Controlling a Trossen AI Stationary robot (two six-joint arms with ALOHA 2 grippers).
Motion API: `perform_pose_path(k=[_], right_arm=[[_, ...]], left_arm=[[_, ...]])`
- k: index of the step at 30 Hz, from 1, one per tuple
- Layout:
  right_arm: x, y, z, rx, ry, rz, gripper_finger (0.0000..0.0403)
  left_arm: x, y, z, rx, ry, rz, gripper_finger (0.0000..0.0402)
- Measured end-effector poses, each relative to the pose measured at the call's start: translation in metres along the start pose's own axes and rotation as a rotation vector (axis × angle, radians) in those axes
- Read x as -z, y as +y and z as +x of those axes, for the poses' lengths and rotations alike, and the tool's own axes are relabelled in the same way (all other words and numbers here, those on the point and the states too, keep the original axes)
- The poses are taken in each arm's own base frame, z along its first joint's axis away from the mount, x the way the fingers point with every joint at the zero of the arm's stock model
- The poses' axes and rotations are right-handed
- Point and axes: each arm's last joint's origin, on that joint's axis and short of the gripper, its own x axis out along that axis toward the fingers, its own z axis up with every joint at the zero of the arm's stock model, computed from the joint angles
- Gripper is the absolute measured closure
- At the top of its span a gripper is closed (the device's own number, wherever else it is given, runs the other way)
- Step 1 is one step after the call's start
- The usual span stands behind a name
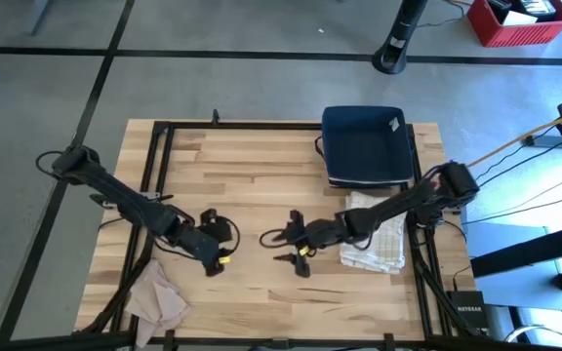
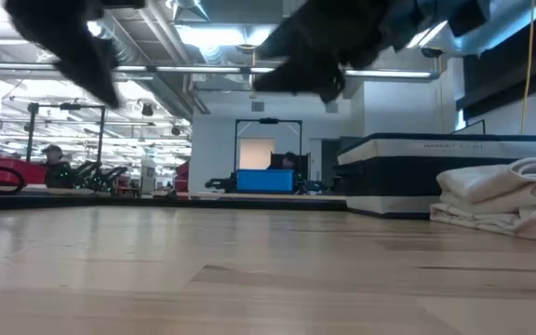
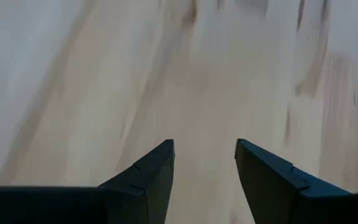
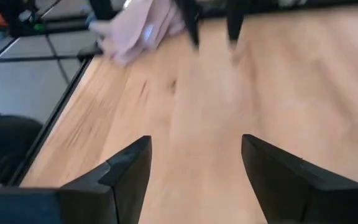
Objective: Fold towel
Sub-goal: Fold the light brown towel
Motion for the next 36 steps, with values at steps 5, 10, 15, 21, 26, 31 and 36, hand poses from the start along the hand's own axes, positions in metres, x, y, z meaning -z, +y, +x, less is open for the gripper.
perform_pose_path(k=[5,10,15,21,26,31,36], right_arm=[[0.021,0.004,0.016,0.011,0.062,-0.032,0.0155],[0.034,0.003,0.029,0.076,0.06,-0.068,0.0155],[0.037,0.004,0.033,0.022,0.059,-0.086,0.0155],[0.036,0.005,0.034,-0.008,0.05,-0.086,0.0155],[0.036,0.005,0.034,-0.013,0.055,-0.086,0.0155],[0.036,0.005,0.034,-0.013,0.055,-0.085,0.0155],[0.036,0.005,0.034,-0.013,0.055,-0.085,0.0155]], left_arm=[[0.01,-0.007,-0.024,0.024,0.295,-0.163,0.0237],[0.039,-0.017,-0.038,0.024,0.623,-0.412,0.0237],[0.056,-0.035,-0.049,0.102,0.747,-0.437,0.0237],[0.072,-0.048,-0.057,0.123,0.755,-0.339,0.0237],[0.083,-0.055,-0.049,0.139,0.716,-0.077,0.0237],[0.092,-0.061,-0.035,0.126,0.742,0.073,0.0238],[0.095,-0.064,-0.028,0.15,0.795,0.089,0.0237]])
